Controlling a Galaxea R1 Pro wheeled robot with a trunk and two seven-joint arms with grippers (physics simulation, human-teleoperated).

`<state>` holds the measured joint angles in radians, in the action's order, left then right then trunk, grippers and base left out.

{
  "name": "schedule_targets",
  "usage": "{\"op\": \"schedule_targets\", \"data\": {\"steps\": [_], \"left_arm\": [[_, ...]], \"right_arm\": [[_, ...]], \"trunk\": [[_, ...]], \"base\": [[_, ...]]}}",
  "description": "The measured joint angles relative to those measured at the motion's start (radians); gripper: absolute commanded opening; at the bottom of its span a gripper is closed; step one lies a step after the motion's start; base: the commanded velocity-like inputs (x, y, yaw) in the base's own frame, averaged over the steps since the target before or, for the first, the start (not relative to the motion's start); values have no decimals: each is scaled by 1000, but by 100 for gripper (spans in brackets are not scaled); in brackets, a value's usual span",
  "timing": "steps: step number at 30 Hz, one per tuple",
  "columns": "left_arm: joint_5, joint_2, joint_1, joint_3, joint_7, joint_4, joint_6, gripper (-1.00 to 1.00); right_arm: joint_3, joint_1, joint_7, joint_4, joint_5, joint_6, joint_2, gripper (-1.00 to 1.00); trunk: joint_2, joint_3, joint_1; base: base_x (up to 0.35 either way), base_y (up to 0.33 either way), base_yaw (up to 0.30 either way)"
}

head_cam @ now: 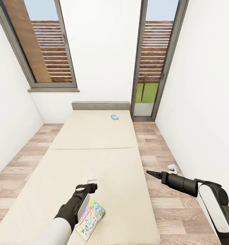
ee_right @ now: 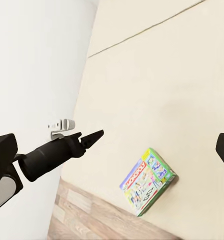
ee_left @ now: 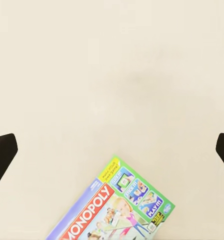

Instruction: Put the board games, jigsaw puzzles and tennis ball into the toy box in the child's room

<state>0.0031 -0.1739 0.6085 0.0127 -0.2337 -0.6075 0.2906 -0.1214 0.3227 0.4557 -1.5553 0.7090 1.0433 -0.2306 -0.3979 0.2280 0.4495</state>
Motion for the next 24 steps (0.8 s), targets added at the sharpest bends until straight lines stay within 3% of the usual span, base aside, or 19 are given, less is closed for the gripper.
{"op": "schedule_targets", "data": {"steps": [24], "left_arm": [[-1,0,0,0,0,0,-2,100]], "right_arm": [[0,0,0,0,2,0,-4,100]], "trunk": [[0,40,0]], "base": [[0,0,0]]}}
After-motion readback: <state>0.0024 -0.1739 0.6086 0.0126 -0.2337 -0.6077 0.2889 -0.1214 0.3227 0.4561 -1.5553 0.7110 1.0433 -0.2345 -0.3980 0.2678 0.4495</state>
